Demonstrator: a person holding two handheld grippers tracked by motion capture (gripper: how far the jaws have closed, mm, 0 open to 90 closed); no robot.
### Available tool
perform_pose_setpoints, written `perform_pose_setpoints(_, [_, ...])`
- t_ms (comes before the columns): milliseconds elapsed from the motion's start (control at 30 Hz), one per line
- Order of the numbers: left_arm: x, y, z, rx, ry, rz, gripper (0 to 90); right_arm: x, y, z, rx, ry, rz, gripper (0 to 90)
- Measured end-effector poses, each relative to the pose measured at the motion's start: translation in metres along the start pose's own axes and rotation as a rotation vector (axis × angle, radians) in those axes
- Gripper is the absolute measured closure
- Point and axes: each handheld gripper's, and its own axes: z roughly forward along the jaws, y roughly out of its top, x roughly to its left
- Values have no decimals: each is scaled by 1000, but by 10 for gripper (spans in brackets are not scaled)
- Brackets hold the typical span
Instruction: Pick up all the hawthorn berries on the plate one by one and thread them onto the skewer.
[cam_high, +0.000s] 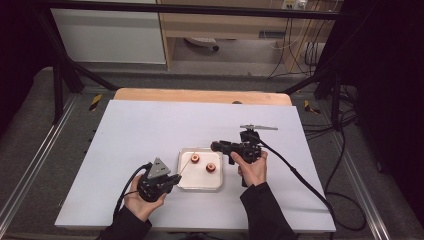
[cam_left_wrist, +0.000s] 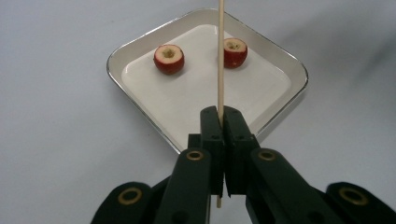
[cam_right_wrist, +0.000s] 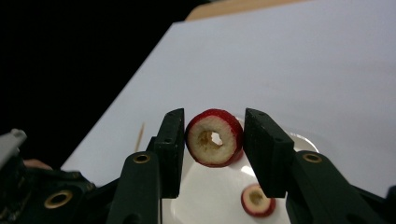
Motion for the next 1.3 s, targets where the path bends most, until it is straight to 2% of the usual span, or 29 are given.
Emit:
perform_pose_setpoints(200, [-6, 1, 5, -28, -15, -63, 882, 2, -3, 3, -175, 48, 2, 602])
perform_pose_setpoints(267, [-10, 4, 6, -44, -18, -67, 882, 3, -4, 4, -226, 63, 0, 602])
perform_pose_setpoints(433, [-16, 10, 8, -86, -51, -114, 882, 8, -7, 5, -347, 86, 9, 602])
perform_pose_setpoints(533, [-20, 14, 11, -101, -62, -126, 882, 11, -9, 5, -393, 110, 19, 602])
perform_pose_setpoints(633, [-24, 19, 13, -110, -60, -122, 882, 12, -9, 5, -424, 130, 20, 603])
perform_pose_setpoints(700, [-26, 21, 14, -115, -67, -128, 882, 13, -10, 4, -424, 138, 21, 603])
perform_pose_setpoints(967, [-24, 24, 15, -129, -69, -156, 882, 15, -12, 3, -448, 144, 2, 603])
perform_pose_setpoints(1300, [-24, 23, 16, -132, -70, -160, 882, 16, -14, 4, -467, 144, -1, 604])
